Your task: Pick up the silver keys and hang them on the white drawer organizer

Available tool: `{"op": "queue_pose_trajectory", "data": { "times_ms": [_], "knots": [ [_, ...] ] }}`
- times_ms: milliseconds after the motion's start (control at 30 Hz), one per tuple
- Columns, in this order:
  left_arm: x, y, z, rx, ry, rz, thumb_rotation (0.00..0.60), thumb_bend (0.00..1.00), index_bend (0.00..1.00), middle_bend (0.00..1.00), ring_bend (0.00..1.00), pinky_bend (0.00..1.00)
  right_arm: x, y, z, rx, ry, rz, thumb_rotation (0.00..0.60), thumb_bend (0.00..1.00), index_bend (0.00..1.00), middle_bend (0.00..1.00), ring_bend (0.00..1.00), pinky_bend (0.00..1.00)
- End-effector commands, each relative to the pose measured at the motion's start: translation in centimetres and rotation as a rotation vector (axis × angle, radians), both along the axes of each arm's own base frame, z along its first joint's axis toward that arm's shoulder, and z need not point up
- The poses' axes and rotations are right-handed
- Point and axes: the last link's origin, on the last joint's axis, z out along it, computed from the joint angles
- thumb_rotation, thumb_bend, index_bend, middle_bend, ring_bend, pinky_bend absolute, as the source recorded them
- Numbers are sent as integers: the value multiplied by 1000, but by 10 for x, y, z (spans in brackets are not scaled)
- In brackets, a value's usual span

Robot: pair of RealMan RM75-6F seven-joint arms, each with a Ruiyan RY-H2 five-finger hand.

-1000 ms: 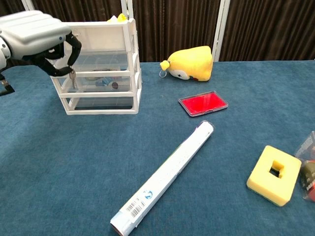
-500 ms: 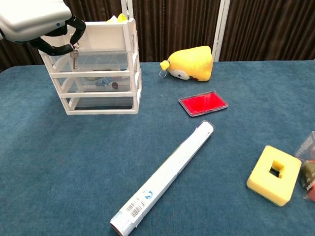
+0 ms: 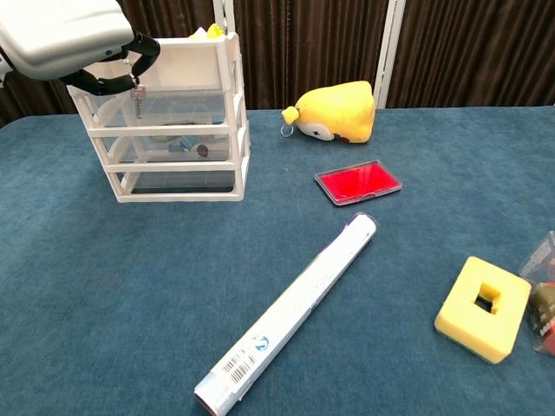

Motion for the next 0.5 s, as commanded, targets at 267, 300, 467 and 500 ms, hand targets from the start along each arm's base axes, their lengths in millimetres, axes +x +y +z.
{"op": "queue_pose_trajectory", "data": {
  "times_ms": [267, 300, 467, 500],
  "knots": [
    [1, 4, -13, -7, -3, -22, 600, 411, 615, 1000, 974, 819, 0, 0, 0, -1, -1, 0, 600, 3, 0, 0, 0, 0],
    [1, 5, -14, -6, -1, -22, 600, 411, 615, 1000, 974, 819, 0, 0, 0, -2, -1, 1, 600, 3, 0, 0, 0, 0],
    [1, 8, -14, 9, -10, -21, 600, 411, 612, 1000, 974, 819, 0, 0, 0, -3, -3, 2, 600, 3, 0, 0, 0, 0],
    [1, 9, -14, 13, -12, -20, 600, 412, 611, 1000, 974, 819, 0, 0, 0, -3, -3, 2, 600, 3, 0, 0, 0, 0]
  ]
}}
